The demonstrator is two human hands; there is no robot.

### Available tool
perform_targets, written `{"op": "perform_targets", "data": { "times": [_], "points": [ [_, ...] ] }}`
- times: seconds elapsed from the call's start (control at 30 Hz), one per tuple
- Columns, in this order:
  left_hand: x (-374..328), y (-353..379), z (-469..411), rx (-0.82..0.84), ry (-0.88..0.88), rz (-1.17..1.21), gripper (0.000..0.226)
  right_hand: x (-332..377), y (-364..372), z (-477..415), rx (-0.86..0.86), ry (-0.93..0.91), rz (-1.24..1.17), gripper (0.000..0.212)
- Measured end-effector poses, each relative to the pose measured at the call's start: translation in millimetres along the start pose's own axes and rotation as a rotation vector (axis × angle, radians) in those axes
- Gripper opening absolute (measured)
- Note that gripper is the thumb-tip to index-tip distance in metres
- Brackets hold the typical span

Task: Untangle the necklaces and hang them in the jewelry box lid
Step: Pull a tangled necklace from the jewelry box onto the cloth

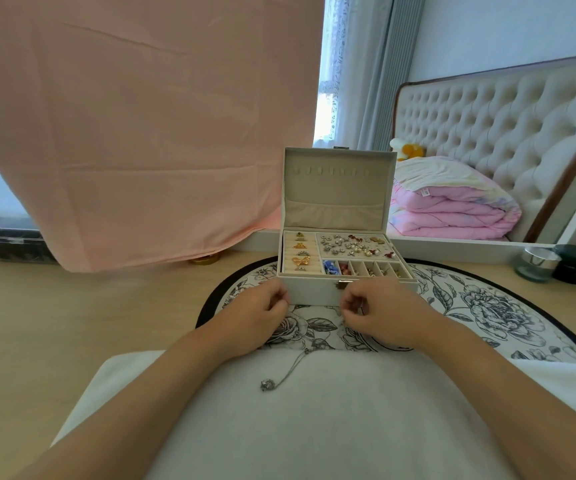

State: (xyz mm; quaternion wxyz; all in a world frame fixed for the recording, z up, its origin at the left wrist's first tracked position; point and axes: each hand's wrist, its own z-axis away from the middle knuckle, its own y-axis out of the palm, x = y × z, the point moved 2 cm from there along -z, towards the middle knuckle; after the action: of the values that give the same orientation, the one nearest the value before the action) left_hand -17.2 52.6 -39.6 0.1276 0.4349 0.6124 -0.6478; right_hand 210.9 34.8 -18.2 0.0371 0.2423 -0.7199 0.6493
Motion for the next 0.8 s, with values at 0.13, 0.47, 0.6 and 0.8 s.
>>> {"op": "perform_targets", "data": {
  "times": [0.13, 0.47, 0.6, 0.8],
  "points": [
    [-2, -8, 4, 0.078, 0.023, -0.288, 0.012, 9, 3, 0, 0.063, -0.042, 0.003, 0.006],
    [-13, -13, 4, -0.034, 0.225, -0.736, 0.02, 19, 8, -8, 0.062, -0.052, 0.003, 0.011],
    [-16, -9, 3, -0.072, 0.337, -0.766, 0.022, 24, 17, -13, 0.115, -0.131, 0.205, 0.019],
    [-12, 9, -5, -0.031, 0.344, -0.687, 0.021, 26, 21, -14, 0.102, -0.178, 0.265, 0.017]
  ]
}}
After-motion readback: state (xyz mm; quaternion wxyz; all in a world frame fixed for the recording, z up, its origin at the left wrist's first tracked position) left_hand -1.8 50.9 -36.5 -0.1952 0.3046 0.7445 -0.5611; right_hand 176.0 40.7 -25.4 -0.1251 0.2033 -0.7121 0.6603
